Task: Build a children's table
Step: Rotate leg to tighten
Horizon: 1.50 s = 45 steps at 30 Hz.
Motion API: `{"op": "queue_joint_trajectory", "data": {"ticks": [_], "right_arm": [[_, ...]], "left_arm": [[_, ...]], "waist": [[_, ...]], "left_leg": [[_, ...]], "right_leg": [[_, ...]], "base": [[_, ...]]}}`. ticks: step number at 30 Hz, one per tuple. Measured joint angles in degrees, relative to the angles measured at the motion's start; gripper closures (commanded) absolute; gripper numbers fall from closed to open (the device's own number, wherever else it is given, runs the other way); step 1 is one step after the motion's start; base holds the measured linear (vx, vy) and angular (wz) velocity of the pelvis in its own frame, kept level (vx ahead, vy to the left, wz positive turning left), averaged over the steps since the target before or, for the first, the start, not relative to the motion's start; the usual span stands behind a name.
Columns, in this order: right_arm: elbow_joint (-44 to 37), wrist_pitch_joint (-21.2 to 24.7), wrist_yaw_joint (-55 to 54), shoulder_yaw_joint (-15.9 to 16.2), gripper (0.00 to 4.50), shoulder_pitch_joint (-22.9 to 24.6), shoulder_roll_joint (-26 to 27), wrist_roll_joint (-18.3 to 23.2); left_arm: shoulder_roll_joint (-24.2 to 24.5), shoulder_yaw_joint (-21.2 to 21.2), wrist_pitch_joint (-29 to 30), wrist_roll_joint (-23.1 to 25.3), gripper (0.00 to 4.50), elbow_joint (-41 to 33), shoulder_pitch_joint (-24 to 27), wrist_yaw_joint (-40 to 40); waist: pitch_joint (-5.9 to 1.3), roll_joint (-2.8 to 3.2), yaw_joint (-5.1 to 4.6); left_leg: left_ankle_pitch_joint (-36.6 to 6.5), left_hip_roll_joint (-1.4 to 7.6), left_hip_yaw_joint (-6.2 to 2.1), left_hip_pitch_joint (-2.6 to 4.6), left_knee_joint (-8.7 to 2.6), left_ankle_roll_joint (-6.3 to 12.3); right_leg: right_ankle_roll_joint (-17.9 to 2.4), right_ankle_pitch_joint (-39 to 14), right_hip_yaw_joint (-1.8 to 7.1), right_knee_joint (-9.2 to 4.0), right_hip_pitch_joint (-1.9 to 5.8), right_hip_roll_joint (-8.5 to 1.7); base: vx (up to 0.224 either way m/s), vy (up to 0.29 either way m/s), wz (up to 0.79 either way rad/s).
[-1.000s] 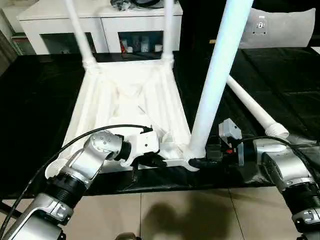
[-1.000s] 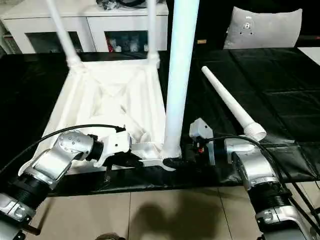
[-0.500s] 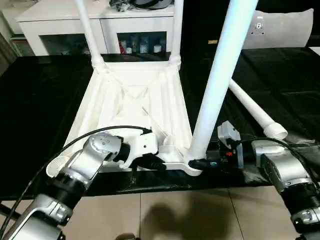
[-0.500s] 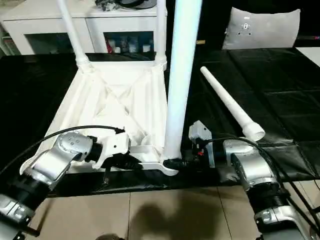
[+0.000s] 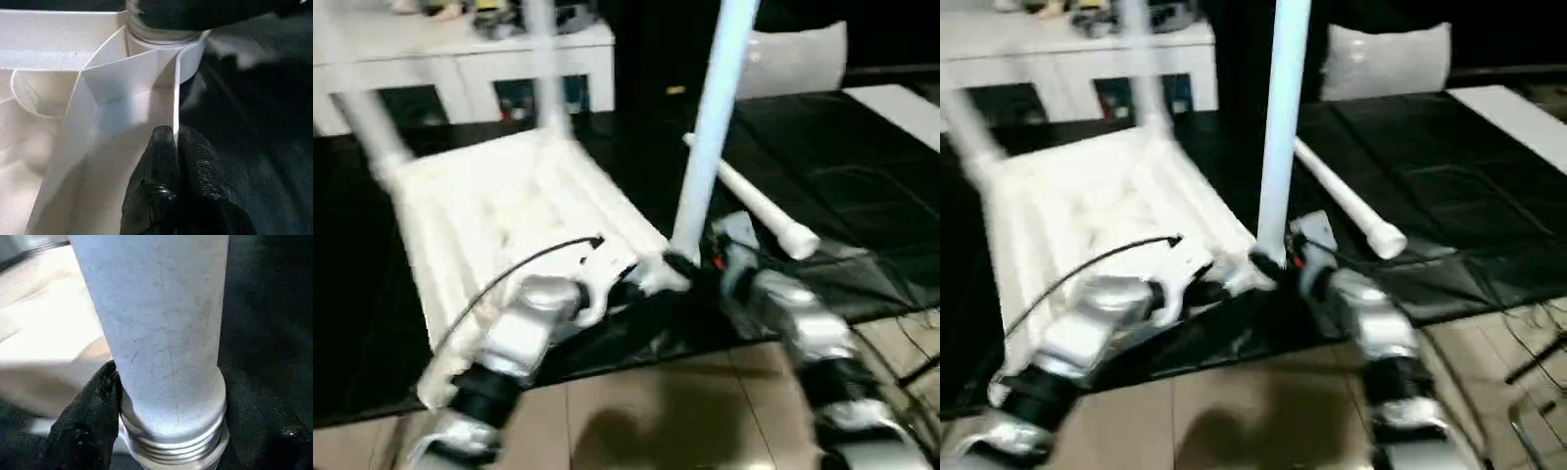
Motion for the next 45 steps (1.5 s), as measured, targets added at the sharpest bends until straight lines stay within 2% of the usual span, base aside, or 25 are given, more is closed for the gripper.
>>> {"op": "queue_joint_trajectory", "data": {"ticks": [1, 3, 8, 14, 16, 20, 24, 33, 35, 36, 37, 41, 42, 45], "right_arm": [[0.17, -0.20, -1.33, -0.20, 1.27, -0.17, 0.24, -0.05], [0.81, -1.43, -2.55, -0.90, 1.13, -0.18, 0.71, 0.21], [0.03, -3.00, 0.25, -1.90, 0.78, 1.48, -0.38, 1.01], [-2.56, -4.84, 9.07, -1.64, 0.36, 4.47, -4.99, 2.77], [-3.75, -5.26, 13.22, -1.03, 0.08, 5.32, -7.80, 3.00], [-6.73, -5.30, 25.06, 0.62, 0.08, 6.76, -14.74, 4.67], [-7.69, -5.32, 32.51, 1.88, 0.08, 6.71, -18.79, 4.99], [-7.51, -7.94, 41.75, 7.46, 0.08, 4.36, -21.30, 3.68], [-7.12, -8.30, 42.79, 8.19, 0.23, 4.22, -21.28, 3.19], [-6.75, -8.45, 43.49, 8.71, 0.23, 4.04, -21.13, 2.74], [-6.56, -8.44, 43.86, 9.06, 0.51, 3.90, -20.97, 2.73], [-6.52, -8.44, 44.87, 9.57, 0.68, 3.65, -20.49, 2.75], [-6.38, -8.46, 44.95, 9.67, 0.93, 3.60, -20.27, 2.75], [-5.54, -8.57, 45.26, 10.02, 1.13, 3.32, -19.86, 2.77]], "left_arm": [[-1.01, -0.02, 0.37, 0.21, 4.50, 0.00, -0.03, 1.19], [-1.89, -0.58, 0.56, 0.21, 4.50, -0.02, -0.27, 2.37], [-1.67, -1.59, 0.34, -0.12, 4.50, -1.05, -0.31, 1.71], [0.78, -2.64, -2.33, -0.09, 4.50, -1.10, -0.54, -1.05], [2.30, -3.30, -3.96, -0.34, 4.50, -0.68, -0.94, -2.97], [7.86, -4.29, -9.38, -1.15, 4.50, 0.67, -1.75, -9.30], [12.53, -5.10, -13.95, -1.23, 4.50, 1.56, -1.97, -16.14], [18.82, -9.11, -23.82, -1.81, 4.50, 4.33, -4.33, -28.56], [19.14, -9.44, -24.96, -1.72, 4.50, 4.89, -4.72, -29.97], [19.32, -9.69, -25.49, -1.67, 4.50, 5.02, -4.89, -30.63], [19.35, -9.84, -25.96, -1.64, 4.50, 5.19, -5.02, -30.98], [19.29, -10.31, -26.99, -1.63, 4.50, 5.93, -5.54, -31.93], [19.27, -10.53, -27.54, -1.63, 4.50, 6.61, -5.97, -32.26], [19.17, -10.62, -28.26, -1.62, 4.50, 7.57, -6.42, -32.57]], "waist": [[0.00, 0.00, 0.01], [0.00, 0.03, 0.22], [0.04, 0.13, 1.55], [0.11, 0.24, 2.69], [0.11, 0.26, 3.03], [0.11, 0.26, 3.40], [0.10, 0.27, 3.59], [0.07, 0.28, 5.56], [0.07, 0.28, 5.87], [0.07, 0.28, 5.97], [0.07, 0.28, 6.00], [0.07, 0.28, 6.02], [0.06, 0.27, 5.96], [0.07, 0.27, 5.92]], "left_leg": [[0.00, -0.01, 0.00, -0.05, 0.00, 0.00], [0.00, -0.01, -0.02, -0.14, -0.04, 0.00], [-0.02, 0.00, -0.05, -0.30, -0.32, 0.01], [0.17, 0.03, -0.07, -0.59, -0.51, 0.31], [0.19, 0.01, -0.07, -0.83, -0.48, 0.34], [0.20, 0.02, -0.07, -1.13, -0.40, 0.37], [0.20, 0.05, -0.07, -1.11, -0.39, 0.37], [0.20, 0.04, -0.05, -1.11, -0.31, 0.37], [0.20, 0.04, -0.05, -1.10, -0.30, 0.37], [0.20, 0.04, -0.05, -1.10, -0.29, 0.37], [0.20, 0.03, -0.04, -1.11, -0.28, 0.37], [0.20, 0.03, -0.04, -1.11, -0.24, 0.37], [0.20, 0.03, -0.04, -1.10, -0.23, 0.37], [0.19, 0.04, -0.03, -1.09, -0.20, 0.35]], "right_leg": [[0.00, 0.00, 0.00, 0.00, 0.00, 0.00], [0.03, 0.03, 0.00, 0.00, -0.03, 0.00], [-0.28, 0.29, -0.01, 0.02, -0.13, 0.04], [-0.22, 0.25, -0.02, 0.04, -0.45, 0.08], [-0.24, 0.26, -0.01, 0.05, -0.65, 0.07], [-0.24, 0.28, -0.01, 0.09, -0.93, 0.07], [-0.24, 0.28, -0.02, 0.11, -0.93, 0.08], [-0.25, 0.28, -0.01, 0.13, -0.87, 0.05], [-0.25, 0.28, 0.00, 0.15, -0.87, 0.04], [-0.25, 0.28, 0.00, 0.17, -0.87, 0.03], [-0.25, 0.28, 0.00, 0.18, -0.87, 0.02], [-0.25, 0.28, 0.01, 0.22, -0.87, 0.01], [-0.25, 0.28, 0.01, 0.24, -0.87, 0.02], [-0.26, 0.29, 0.02, 0.30, -0.87, 0.02]], "base": [[0.000, 0.000, 0.00], [0.000, 0.000, 0.00], [0.011, -0.004, 0.01], [0.000, 0.000, 0.00], [0.000, 0.000, 0.00], [0.000, 0.000, 0.00], [0.000, 0.000, 0.00], [0.000, 0.000, 0.00], [0.000, 0.000, 0.00], [0.000, 0.000, 0.00], [0.000, 0.000, 0.00], [0.000, 0.000, 0.00], [0.000, 0.000, 0.00], [0.000, 0.000, 0.00]]}}
